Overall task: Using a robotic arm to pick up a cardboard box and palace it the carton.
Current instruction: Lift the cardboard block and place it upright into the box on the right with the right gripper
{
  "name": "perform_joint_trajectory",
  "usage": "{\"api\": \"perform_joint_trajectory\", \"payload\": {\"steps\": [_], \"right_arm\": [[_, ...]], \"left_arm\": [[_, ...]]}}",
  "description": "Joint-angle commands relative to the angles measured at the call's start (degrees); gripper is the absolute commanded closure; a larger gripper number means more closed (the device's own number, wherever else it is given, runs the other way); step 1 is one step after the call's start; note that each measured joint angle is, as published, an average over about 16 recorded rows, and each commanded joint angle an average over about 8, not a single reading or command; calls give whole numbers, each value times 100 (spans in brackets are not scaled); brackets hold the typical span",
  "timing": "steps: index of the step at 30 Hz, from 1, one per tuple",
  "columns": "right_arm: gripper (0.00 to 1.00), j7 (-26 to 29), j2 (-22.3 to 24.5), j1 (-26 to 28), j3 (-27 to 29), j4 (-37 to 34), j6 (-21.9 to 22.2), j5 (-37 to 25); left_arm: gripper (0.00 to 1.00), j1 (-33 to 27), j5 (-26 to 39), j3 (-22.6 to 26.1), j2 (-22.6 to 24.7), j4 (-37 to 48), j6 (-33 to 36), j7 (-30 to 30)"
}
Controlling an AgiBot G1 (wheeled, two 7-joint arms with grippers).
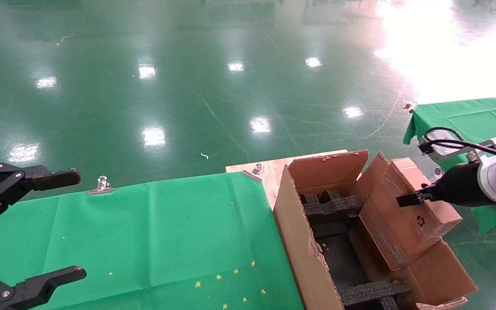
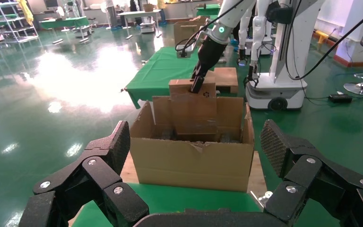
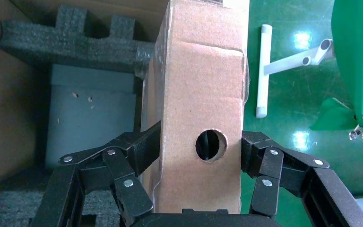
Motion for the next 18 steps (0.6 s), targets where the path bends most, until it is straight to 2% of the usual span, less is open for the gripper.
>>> {"api": "perform_joint_trajectory", "payload": {"steps": [1,18], "right_arm": [[100,64,-47,-46,-25,3,7,-44],[100,586,-438,-708,-247,-7,576,-587]], "left_arm": [[0,0,0,1,0,0,0,0],[0,-1,-4,6,-2,0,-3,3]]}}
